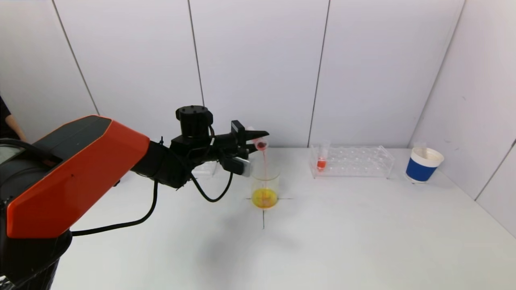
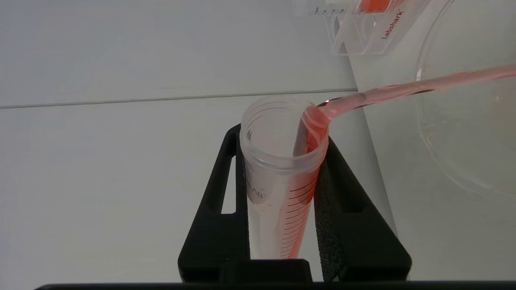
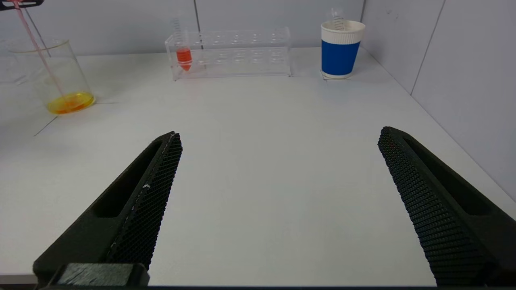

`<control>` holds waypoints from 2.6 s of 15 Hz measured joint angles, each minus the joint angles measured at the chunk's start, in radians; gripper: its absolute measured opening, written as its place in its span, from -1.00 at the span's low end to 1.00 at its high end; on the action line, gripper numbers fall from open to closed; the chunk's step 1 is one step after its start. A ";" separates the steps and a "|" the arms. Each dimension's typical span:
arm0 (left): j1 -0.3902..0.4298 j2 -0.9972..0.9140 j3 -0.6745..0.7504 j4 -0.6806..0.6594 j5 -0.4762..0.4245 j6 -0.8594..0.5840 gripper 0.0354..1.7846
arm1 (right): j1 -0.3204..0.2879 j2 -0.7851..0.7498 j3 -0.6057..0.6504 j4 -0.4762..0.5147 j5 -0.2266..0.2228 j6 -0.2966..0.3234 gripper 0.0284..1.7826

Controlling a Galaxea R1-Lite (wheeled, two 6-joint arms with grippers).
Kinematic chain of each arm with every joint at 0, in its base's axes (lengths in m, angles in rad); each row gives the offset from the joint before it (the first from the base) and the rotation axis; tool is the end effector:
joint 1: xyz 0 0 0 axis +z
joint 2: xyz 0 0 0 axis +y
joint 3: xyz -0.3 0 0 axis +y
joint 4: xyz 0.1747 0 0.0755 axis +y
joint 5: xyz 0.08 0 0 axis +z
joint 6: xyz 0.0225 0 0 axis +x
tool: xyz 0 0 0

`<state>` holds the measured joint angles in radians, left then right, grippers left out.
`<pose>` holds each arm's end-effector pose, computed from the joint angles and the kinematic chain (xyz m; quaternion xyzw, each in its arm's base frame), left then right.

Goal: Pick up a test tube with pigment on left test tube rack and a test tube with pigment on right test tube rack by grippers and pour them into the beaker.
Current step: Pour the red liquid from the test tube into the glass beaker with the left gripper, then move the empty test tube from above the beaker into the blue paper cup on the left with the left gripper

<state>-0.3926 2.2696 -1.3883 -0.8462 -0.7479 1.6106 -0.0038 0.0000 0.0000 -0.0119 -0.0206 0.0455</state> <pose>0.4181 -0.1897 0.1395 0.6047 -0.3772 -0.3865 0.5854 -0.0228 -0.0004 0.0767 0.0228 -0.0062 -0.0121 0.9996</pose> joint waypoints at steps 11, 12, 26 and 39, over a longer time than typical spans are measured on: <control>0.000 -0.021 0.004 0.078 -0.001 0.162 -0.51 | 0.000 0.000 0.000 0.000 0.000 0.000 0.99; 0.000 -0.023 0.005 0.086 0.000 0.178 -0.51 | 0.000 0.000 0.000 0.000 0.000 0.000 0.99; 0.006 -0.033 -0.007 0.148 0.013 0.292 -0.51 | 0.000 0.000 0.000 0.000 0.000 0.000 0.99; -0.026 -0.035 0.000 -0.014 0.072 -0.020 -0.51 | 0.000 0.000 0.000 0.000 0.000 0.000 0.99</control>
<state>-0.4189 2.2347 -1.3883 -0.8600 -0.6760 1.5909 -0.0036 0.0000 0.0000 -0.0119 -0.0206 0.0460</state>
